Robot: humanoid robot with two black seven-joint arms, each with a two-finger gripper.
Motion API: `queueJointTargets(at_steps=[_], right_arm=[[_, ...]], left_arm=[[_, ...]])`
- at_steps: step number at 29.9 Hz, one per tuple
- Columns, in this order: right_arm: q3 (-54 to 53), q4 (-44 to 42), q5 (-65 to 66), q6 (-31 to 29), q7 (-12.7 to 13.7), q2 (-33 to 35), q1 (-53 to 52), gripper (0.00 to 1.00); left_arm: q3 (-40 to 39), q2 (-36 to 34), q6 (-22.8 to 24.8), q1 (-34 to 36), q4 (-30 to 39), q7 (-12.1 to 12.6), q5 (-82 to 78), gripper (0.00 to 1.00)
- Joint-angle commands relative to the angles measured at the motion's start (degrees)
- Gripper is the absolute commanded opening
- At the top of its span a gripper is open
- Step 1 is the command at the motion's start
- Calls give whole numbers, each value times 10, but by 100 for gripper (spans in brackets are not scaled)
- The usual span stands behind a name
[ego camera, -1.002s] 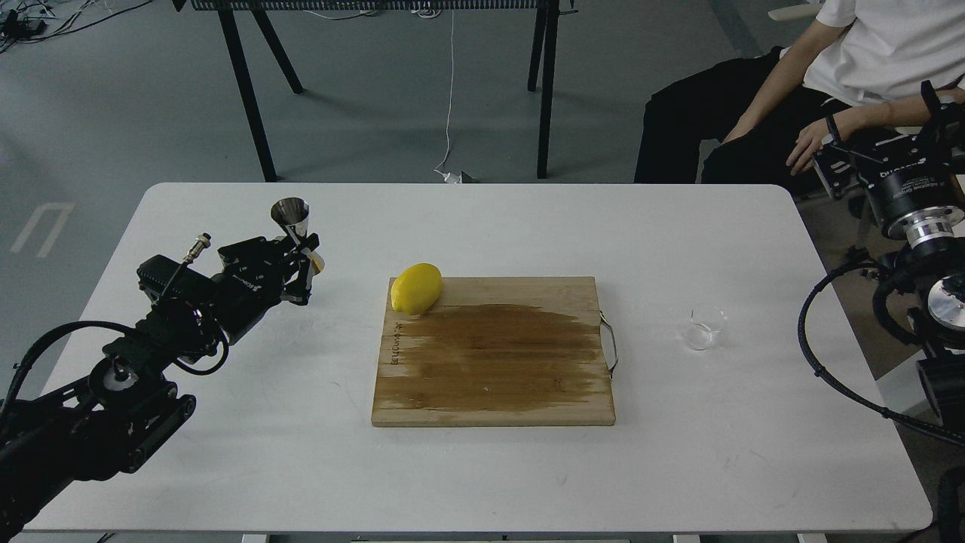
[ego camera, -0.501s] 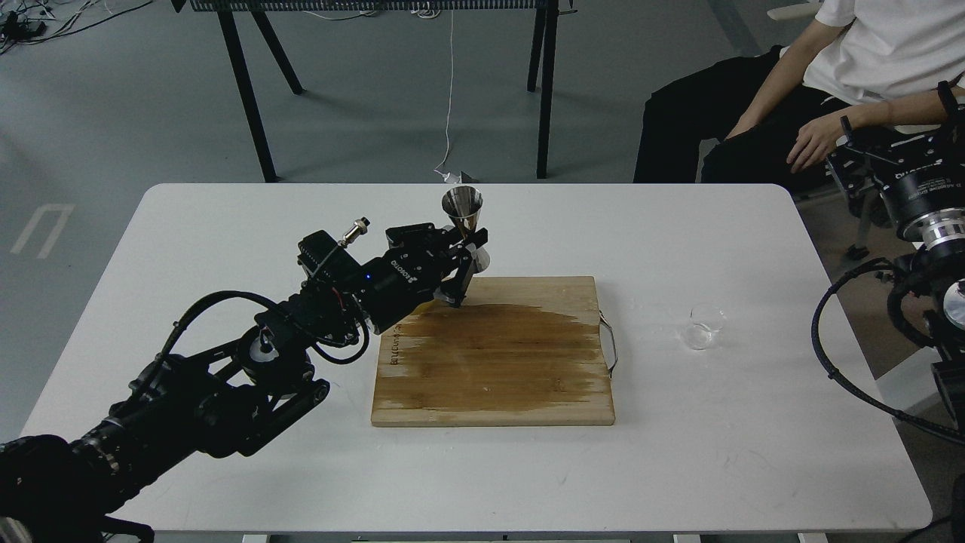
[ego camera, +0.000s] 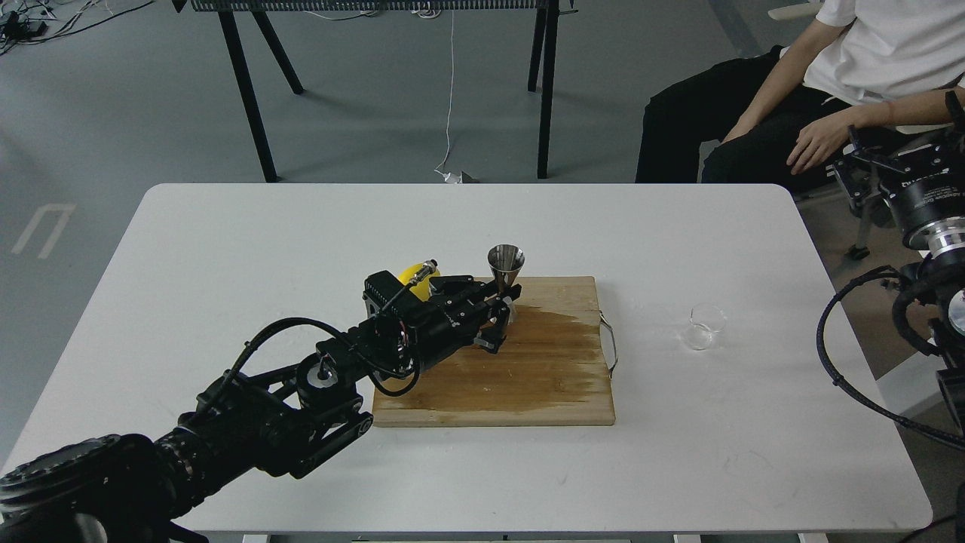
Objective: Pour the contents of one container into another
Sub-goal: 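Carry the jigger over the cutting board with the left gripper, then lower the jigger onto the board and open the left gripper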
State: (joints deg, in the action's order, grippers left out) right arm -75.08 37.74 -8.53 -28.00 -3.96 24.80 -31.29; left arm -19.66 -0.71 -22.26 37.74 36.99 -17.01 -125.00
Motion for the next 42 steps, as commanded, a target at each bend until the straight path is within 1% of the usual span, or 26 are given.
queueJointTargets(at_steps=[1, 5, 10, 19, 20, 21, 25, 28, 31, 33, 34, 42], right_arm=[[-1, -1, 0, 0, 0, 1, 0, 100], [-1, -1, 0, 0, 0, 1, 0, 100], [0, -1, 1, 0, 0, 1, 1, 100], [-1, -1, 0, 0, 0, 1, 1, 100], [-1, -1, 0, 0, 0, 1, 1, 100], [-1, -1, 0, 0, 0, 1, 1, 100], [-1, -1, 0, 0, 0, 1, 2, 100], [0, -1, 0, 0, 0, 1, 3, 100], [-1, -1, 0, 0, 0, 1, 5, 100], [-1, -1, 0, 0, 0, 1, 5, 100], [-1, -1, 0, 0, 0, 1, 5, 100], [-1, -1, 0, 0, 0, 1, 5, 100]], left_arm=[[17, 3, 1, 2, -17, 0, 0, 13], [19, 5, 1, 1, -19, 7, 0, 14], [19, 7, 1, 0, -19, 11, 0, 20], [20, 7, 1, -2, -20, 11, 0, 20], [20, 7, 2, -2, -20, 11, 0, 23], [20, 7, 1, -2, -20, 11, 0, 27], [19, 7, 1, -3, -20, 12, 0, 36], [19, 7, 1, -4, -19, 12, 0, 38], [18, 7, 1, -5, -19, 12, 0, 44], [19, 7, 1, -6, -19, 12, 0, 51], [18, 7, 1, -6, -18, 12, 0, 53], [22, 7, 1, -16, -11, 9, 0, 65]])
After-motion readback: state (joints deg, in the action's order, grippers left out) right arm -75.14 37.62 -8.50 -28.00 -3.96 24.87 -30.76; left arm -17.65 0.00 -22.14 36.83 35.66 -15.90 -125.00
